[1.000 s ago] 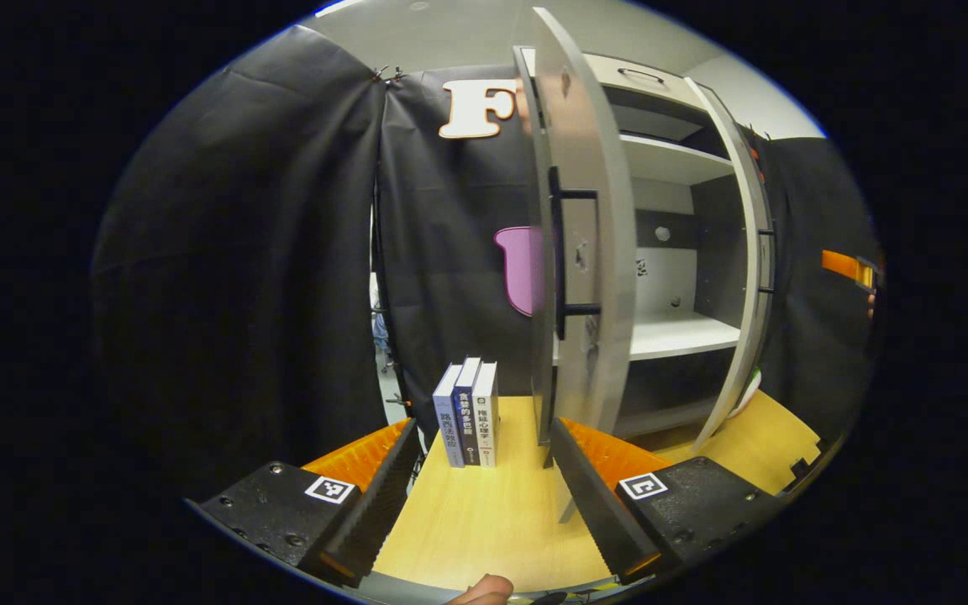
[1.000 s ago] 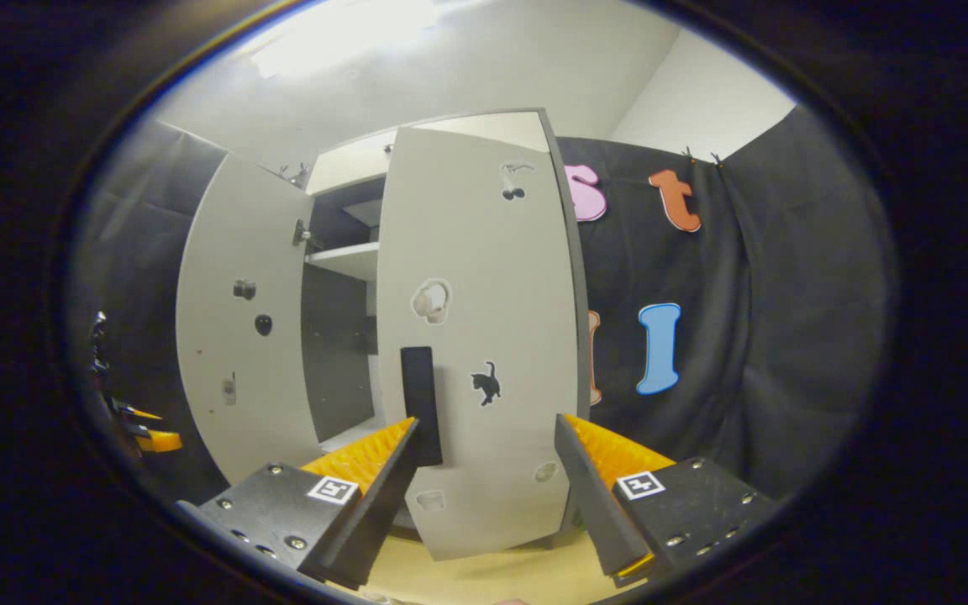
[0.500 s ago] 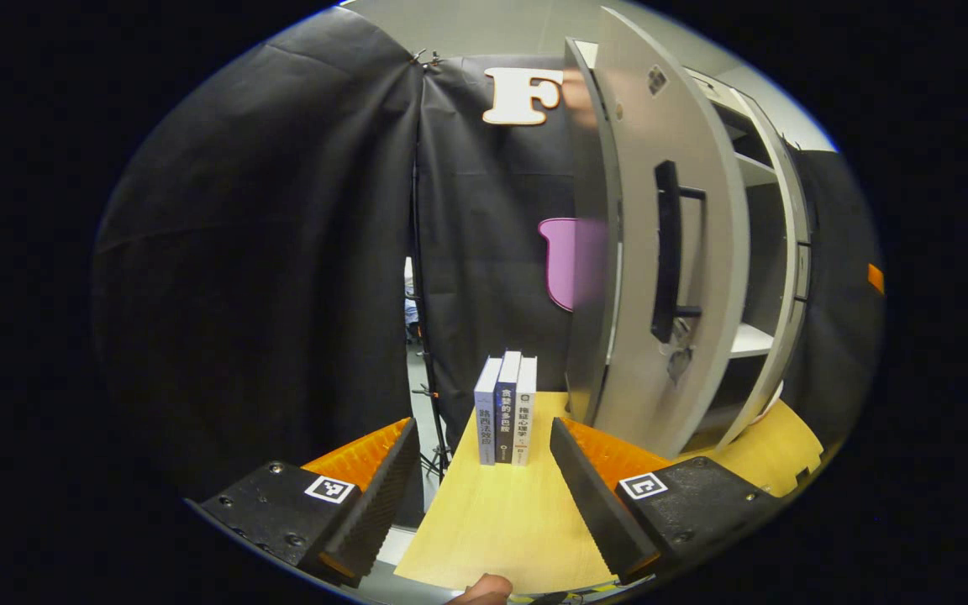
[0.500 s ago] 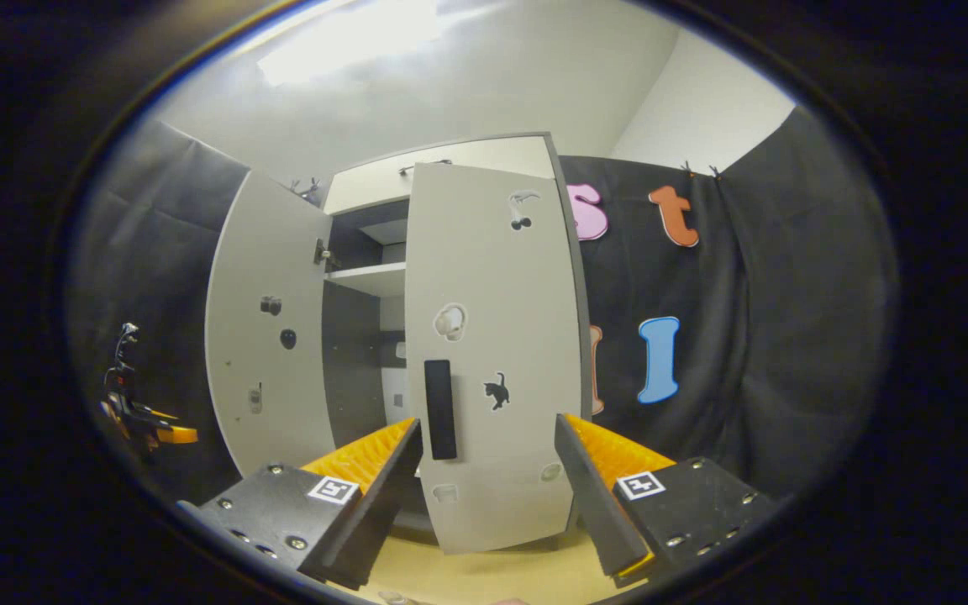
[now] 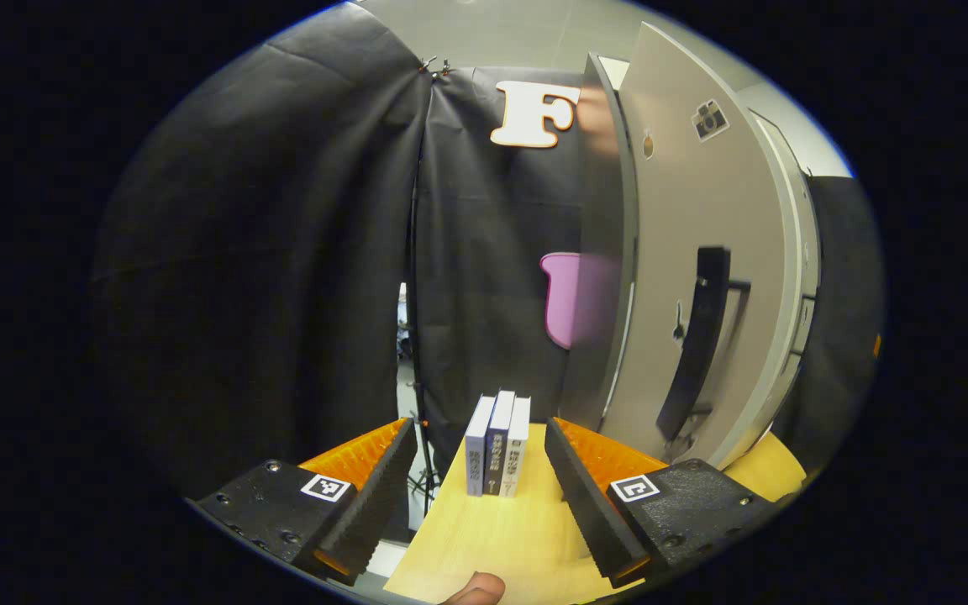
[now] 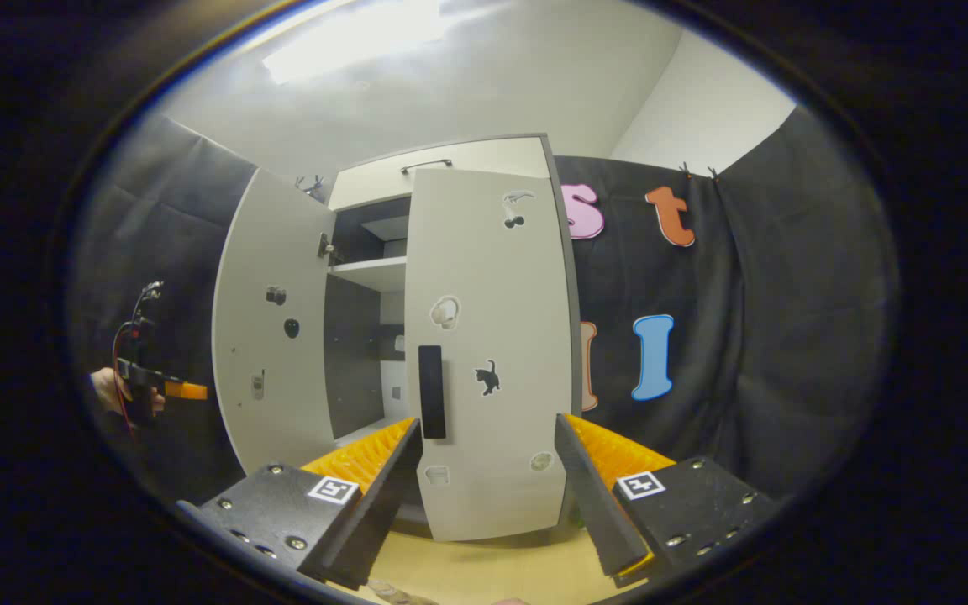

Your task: Grasp the bottle in the cabinet with the left hand and place it on the coaster, then close the right door with the right hand and the left door with the left hand.

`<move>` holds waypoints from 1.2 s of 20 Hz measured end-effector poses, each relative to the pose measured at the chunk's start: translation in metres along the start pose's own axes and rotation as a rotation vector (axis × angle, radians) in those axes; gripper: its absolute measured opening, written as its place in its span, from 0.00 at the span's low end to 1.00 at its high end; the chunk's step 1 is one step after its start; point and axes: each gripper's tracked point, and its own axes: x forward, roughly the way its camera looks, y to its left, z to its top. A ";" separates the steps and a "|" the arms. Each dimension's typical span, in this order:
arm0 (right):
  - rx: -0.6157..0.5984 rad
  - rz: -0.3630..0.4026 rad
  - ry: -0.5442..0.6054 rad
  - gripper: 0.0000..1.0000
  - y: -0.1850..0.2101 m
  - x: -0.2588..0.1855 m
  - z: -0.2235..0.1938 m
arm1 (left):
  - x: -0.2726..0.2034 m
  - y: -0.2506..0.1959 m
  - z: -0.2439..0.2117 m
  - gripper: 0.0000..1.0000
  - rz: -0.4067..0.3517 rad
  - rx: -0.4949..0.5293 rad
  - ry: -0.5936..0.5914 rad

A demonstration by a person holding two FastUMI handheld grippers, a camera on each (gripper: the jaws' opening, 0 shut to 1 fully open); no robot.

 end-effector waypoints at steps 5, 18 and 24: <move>0.007 0.010 -0.023 0.96 -0.005 -0.009 0.003 | 0.023 -0.028 0.024 0.93 -0.029 0.043 -0.021; 0.004 -0.007 -0.011 0.96 -0.021 -0.016 0.008 | 0.022 -0.105 0.026 0.85 -0.151 0.112 -0.036; 0.000 -0.013 -0.017 0.96 -0.014 -0.024 0.016 | 0.021 -0.113 0.024 0.87 -0.179 0.082 -0.018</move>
